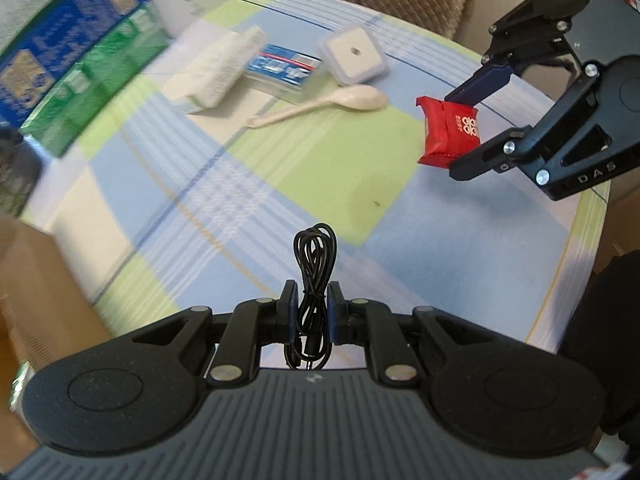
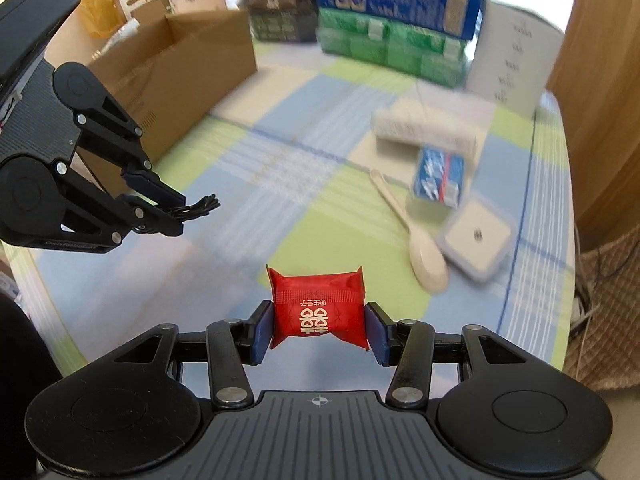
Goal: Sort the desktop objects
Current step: 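Carry the black cable and red packet with both tools to the cardboard box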
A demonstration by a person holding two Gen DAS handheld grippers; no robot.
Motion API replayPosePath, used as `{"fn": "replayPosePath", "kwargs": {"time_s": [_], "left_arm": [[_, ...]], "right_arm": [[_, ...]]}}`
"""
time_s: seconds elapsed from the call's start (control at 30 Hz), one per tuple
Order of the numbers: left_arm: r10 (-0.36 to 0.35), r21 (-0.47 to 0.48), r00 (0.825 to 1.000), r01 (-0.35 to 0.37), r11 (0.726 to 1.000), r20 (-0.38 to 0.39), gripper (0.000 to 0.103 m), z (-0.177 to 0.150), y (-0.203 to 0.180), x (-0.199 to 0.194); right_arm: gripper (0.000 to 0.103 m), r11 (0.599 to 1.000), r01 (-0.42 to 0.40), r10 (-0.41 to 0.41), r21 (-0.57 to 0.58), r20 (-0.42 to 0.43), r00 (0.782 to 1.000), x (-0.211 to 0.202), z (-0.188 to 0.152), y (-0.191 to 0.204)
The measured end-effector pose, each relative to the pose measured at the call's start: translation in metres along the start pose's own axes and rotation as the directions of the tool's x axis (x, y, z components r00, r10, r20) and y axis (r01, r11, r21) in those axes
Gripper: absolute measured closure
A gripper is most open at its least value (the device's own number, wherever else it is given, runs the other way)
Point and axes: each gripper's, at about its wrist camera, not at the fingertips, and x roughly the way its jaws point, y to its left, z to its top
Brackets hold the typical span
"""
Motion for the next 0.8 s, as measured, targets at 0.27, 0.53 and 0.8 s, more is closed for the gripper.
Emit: {"fn": "replayPosePath", "kwargs": {"time_s": [0.27, 0.53, 0.8], "left_arm": [[0.095, -0.075, 0.995, -0.093, 0.993, 0.03, 0.092, -0.026, 0.038, -0.067], [0.196, -0.195, 0.98, -0.189, 0.963, 0.02, 0.092, -0.073, 0.084, -0.124], [0.262, -0.31, 0.965, -0.257, 0.915, -0.025, 0.092, -0.123, 0.137, -0.154]], "right_arm": [[0.057, 0.997, -0.026, 0.031, -0.076, 0.066, 0.997, -0.02, 0.054, 0.06], [0.057, 0.985, -0.059, 0.079, -0.164, 0.121, 0.99, -0.032, 0.099, 0.13], [0.057, 0.973, -0.1, 0.131, -0.206, 0.143, 0.981, -0.024, 0.137, 0.186]]}}
